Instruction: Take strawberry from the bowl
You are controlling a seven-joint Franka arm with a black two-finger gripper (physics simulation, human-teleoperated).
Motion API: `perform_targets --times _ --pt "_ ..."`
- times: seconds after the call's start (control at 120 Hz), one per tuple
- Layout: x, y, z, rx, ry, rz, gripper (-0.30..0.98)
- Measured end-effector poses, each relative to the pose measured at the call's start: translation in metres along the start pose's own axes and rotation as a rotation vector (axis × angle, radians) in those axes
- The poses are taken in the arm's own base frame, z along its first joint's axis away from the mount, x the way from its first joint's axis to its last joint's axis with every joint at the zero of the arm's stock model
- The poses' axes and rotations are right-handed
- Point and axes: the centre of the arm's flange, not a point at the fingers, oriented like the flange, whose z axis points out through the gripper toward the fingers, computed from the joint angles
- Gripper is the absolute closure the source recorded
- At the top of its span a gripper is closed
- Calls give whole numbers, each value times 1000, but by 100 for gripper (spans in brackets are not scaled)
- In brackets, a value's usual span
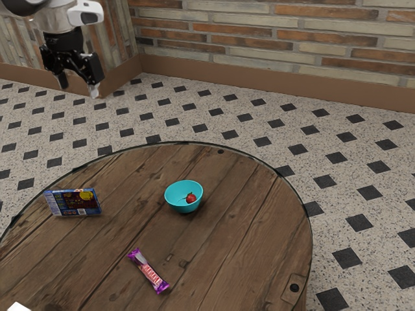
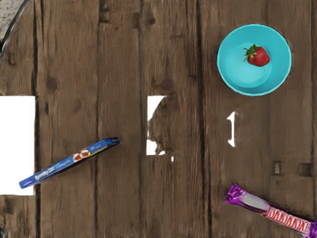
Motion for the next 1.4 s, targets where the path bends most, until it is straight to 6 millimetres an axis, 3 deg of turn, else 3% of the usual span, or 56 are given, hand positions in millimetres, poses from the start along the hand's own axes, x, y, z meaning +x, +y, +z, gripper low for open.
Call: perform_targets --times 0.1,0.133,0.167,0.242,0.292,0.358,0.425,0.575,0.658,0.758,0.85,1.0,1.15,1.4 --pt "-2 -6 0 12 -9 22 0" --pt "7 0 10 14 -28 42 0" --pt "25 10 39 6 -79 67 0" --pt "69 40 129 -12 -210 126 0" --pt "88 65 174 -14 -241 176 0" --pt "103 84 212 -16 -243 223 0" --pt "115 95 238 -17 -225 264 0" --pt "102 145 253 -49 -174 455 1" --pt "90 152 267 -67 -165 542 1" --pt "93 158 292 -83 -143 635 1" --pt "107 161 317 -90 -123 719 1" --pt "117 159 323 -81 -66 847 7" --pt "125 134 353 -81 -63 930 12" --pt "138 139 358 -58 2 1102 14"
